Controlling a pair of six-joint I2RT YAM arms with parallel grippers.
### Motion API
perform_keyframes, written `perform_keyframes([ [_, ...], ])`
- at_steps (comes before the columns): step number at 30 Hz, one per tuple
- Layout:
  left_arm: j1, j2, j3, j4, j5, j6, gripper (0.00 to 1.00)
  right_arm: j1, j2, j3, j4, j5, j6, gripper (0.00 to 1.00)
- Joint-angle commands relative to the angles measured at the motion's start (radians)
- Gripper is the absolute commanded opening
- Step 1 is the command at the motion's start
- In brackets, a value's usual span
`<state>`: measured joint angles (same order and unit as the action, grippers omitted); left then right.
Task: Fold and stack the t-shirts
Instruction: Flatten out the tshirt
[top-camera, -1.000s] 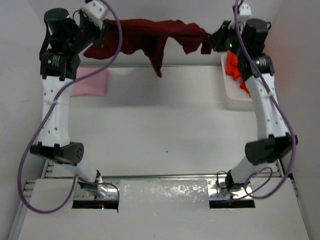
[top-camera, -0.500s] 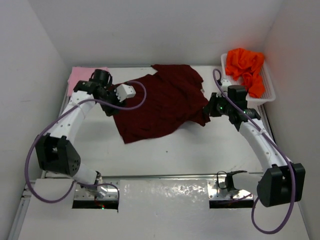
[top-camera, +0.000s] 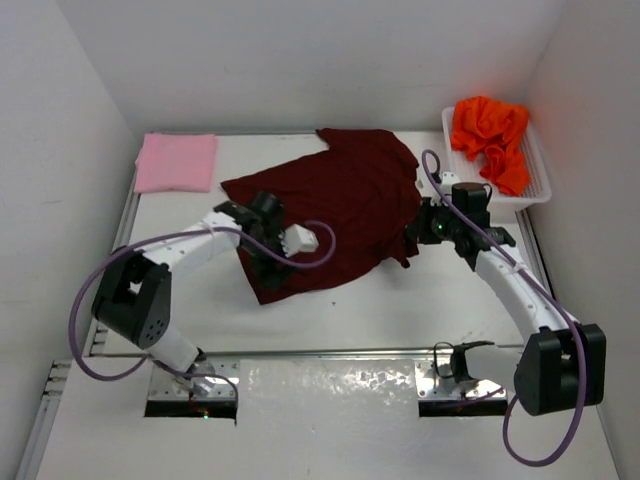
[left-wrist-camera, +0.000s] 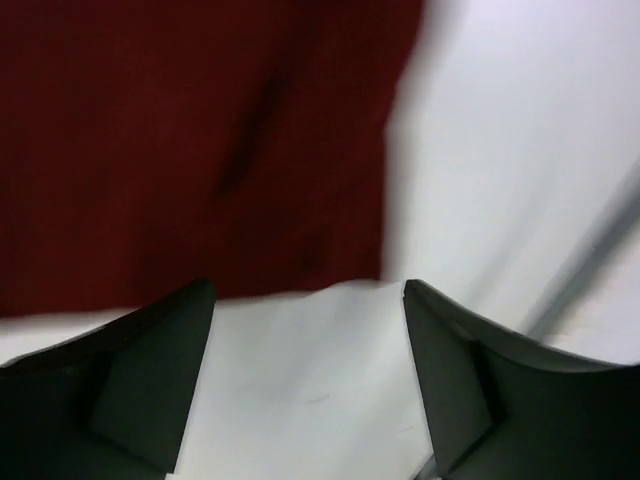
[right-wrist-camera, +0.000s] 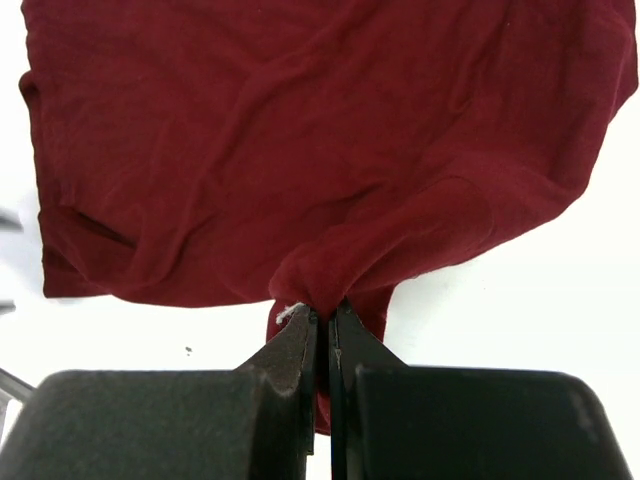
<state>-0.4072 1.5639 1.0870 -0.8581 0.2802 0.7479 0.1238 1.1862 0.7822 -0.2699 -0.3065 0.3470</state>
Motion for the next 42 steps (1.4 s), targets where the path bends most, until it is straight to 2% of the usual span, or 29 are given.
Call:
perform_keyframes([
  [1, -0.062, -0.024, 0.005, 0.055, -0.075, -0.082, 0.65, -0.006, -0.037, 0.002, 0.052, 0.003, 0.000, 0.00],
  [2, -0.045, 0.013, 0.023, 0.009, -0.059, -0.100, 0.51, -0.006, -0.040, -0.001, 0.049, 0.003, -0.003, 0.00],
  [4, -0.009, 0.082, 0.059, -0.016, -0.023, -0.146, 0.47, -0.004, -0.049, -0.014, 0.046, 0.010, -0.005, 0.00],
  [12, -0.005, 0.055, 0.039, 0.019, 0.048, -0.331, 0.51, -0.006, -0.091, -0.057, 0.031, 0.029, -0.016, 0.00],
  [14, 0.017, 0.071, 0.004, 0.031, 0.025, -0.357, 0.54, -0.006, -0.094, -0.063, 0.038, 0.030, -0.011, 0.00],
  [15, 0.069, 0.087, -0.004, 0.025, 0.036, -0.361, 0.54, -0.006, -0.096, -0.066, 0.037, 0.032, -0.009, 0.00],
  [17, 0.178, 0.139, -0.015, -0.004, 0.111, -0.361, 0.50, -0.007, -0.100, -0.064, 0.035, 0.033, -0.011, 0.00],
  [19, 0.217, 0.162, -0.010, -0.034, 0.199, -0.342, 0.48, -0.006, -0.103, -0.063, 0.037, 0.037, -0.016, 0.00],
  [23, 0.168, 0.115, -0.013, -0.019, 0.315, -0.326, 0.50, -0.006, -0.100, -0.064, 0.034, 0.044, -0.022, 0.00],
  [26, 0.111, 0.110, -0.025, 0.004, 0.314, -0.338, 0.50, -0.006, -0.091, -0.058, 0.037, 0.044, -0.022, 0.00],
  [34, 0.119, 0.192, -0.033, 0.039, 0.149, -0.364, 0.47, -0.006, -0.108, -0.055, 0.024, 0.067, -0.034, 0.00],
  [39, 0.119, 0.157, -0.039, 0.050, 0.080, -0.389, 0.47, -0.006, -0.108, -0.051, 0.021, 0.075, -0.045, 0.00],
  [42, 0.119, 0.151, -0.050, 0.050, 0.135, -0.371, 0.48, -0.007, -0.100, -0.047, 0.023, 0.069, -0.043, 0.00],
])
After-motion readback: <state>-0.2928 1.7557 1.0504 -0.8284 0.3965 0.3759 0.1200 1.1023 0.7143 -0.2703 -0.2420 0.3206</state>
